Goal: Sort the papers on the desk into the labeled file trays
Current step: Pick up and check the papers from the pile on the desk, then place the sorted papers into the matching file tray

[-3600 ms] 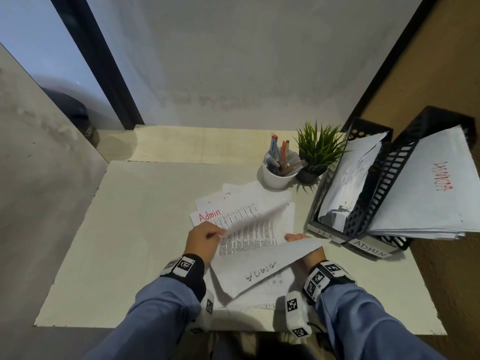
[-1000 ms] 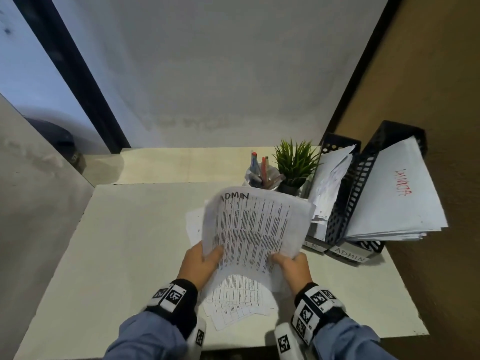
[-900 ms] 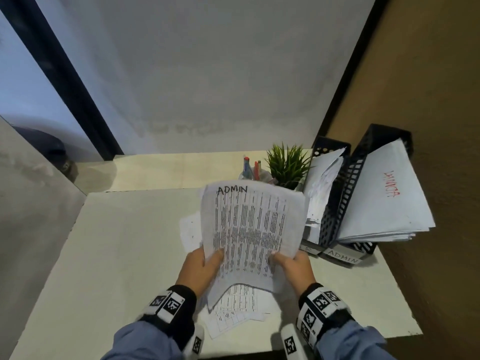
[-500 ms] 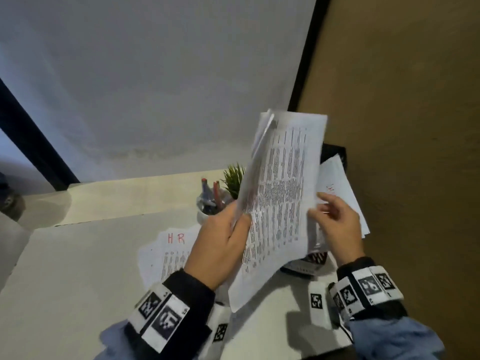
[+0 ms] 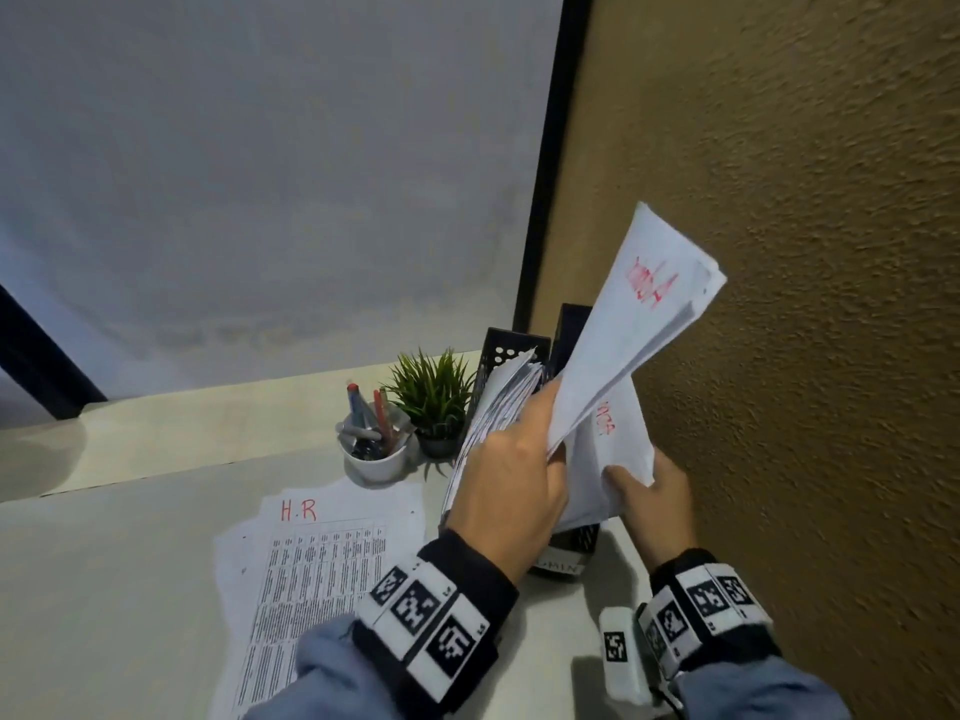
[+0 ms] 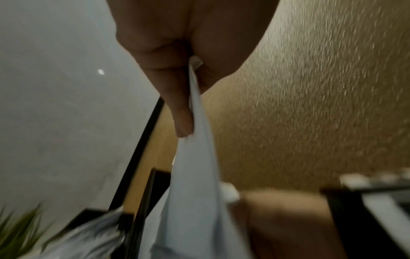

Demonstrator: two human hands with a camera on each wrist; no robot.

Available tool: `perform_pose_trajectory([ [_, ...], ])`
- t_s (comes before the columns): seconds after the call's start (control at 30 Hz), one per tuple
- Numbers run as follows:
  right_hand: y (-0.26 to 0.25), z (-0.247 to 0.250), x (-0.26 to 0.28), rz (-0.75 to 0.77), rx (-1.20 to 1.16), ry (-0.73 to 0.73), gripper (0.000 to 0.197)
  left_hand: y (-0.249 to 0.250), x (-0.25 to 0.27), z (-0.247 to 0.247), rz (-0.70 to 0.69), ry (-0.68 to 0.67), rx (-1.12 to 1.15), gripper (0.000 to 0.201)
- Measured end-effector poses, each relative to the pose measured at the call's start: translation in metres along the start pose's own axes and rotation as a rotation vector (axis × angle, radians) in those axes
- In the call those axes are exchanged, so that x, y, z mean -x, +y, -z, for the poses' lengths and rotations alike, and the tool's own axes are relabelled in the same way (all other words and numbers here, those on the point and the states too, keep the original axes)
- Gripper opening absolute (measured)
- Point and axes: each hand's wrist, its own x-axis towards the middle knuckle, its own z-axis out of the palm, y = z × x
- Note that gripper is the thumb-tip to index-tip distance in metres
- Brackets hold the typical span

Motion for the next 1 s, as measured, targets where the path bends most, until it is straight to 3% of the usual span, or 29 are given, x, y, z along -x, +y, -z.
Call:
perform_pose_trajectory([
  [0.17, -0.022, -0.002, -0.004, 0.154, 0.126, -0.001, 0.004, -0.013, -0.006, -0.049, 0.094, -0.116, -0.029, 0.068],
  [0.3, -0.055, 0.005, -0.008, 0.111, 0.181, -0.027, 0.018, -0.032, -0.011, -0.079, 0.200, -0.137, 0.040, 0.071],
  [0.43, -0.069, 0.005, -0.016, 0.366, 0.216, -0.008, 0.027, -0.050, -0.015, -0.095, 0.312, -0.094, 0.185, 0.073],
  [0.53, -0.059, 0.001, -0.016, 0.405, 0.384, -0.003, 0.008, -0.060, -0.011, -0.104, 0.369, -0.273, 0.232, 0.068],
  [0.63, -0.043, -0.005, -0.012, 0.369, 0.545, 0.021, 0.003, -0.064, -0.006, -0.113, 0.350, -0.423, 0.082, 0.047],
  [0.7, -0.034, -0.009, -0.013, 0.342, 0.558, 0.004, 0.003, -0.065, -0.004, -0.116, 0.356, -0.414, 0.005, 0.039],
  [0.83, -0.035, -0.011, -0.011, 0.309, 0.491, 0.052, 0.019, -0.069, -0.002, -0.105, 0.333, -0.405, 0.008, 0.040],
  [0.9, -0.041, -0.013, -0.005, 0.369, 0.399, 0.140, 0.029, -0.071, 0.005, -0.088, 0.305, -0.355, 0.092, 0.041],
  [1.0, -0.050, -0.022, 0.014, 0.584, 0.359, 0.282, 0.032, -0.084, 0.030, -0.053, 0.333, -0.157, 0.258, 0.030],
])
